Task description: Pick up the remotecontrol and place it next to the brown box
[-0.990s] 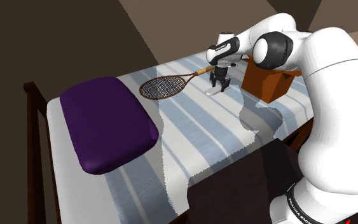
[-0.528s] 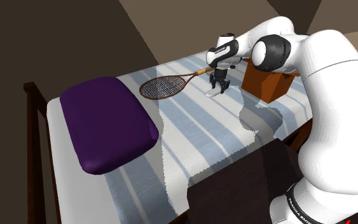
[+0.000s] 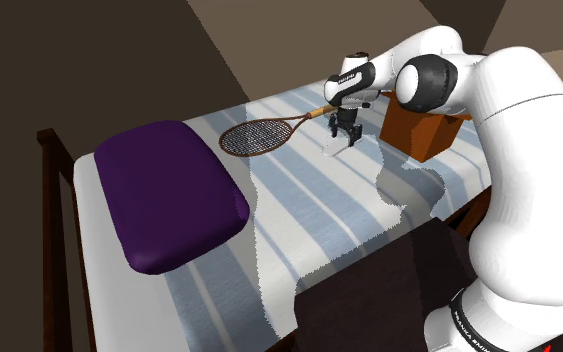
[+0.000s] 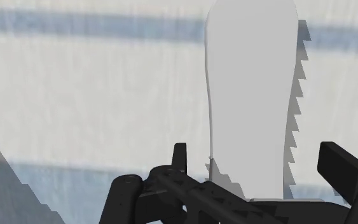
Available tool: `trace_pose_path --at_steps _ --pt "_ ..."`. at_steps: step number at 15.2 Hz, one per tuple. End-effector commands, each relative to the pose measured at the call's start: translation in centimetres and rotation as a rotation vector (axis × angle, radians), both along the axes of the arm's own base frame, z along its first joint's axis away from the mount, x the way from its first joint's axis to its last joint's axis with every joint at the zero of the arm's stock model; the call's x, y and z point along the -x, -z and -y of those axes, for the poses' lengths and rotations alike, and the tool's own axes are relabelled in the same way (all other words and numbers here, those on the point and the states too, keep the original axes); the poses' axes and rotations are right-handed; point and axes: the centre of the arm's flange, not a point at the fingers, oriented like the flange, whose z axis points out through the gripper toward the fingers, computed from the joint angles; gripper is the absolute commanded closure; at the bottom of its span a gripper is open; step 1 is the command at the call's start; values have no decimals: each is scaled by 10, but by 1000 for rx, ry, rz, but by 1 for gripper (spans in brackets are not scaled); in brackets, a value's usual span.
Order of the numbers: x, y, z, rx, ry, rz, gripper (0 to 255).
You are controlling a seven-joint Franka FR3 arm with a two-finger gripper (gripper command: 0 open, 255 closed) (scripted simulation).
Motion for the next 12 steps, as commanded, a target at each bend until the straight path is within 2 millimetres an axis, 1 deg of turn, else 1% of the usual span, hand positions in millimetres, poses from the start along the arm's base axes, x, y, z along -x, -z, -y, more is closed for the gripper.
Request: trace_pose_path --at_steps 1,4,12 --pt "0 -13 0 0 0 0 0" --pt "-1 -50 -1 0 0 0 0" --pt "-1 -50 -1 0 0 0 0"
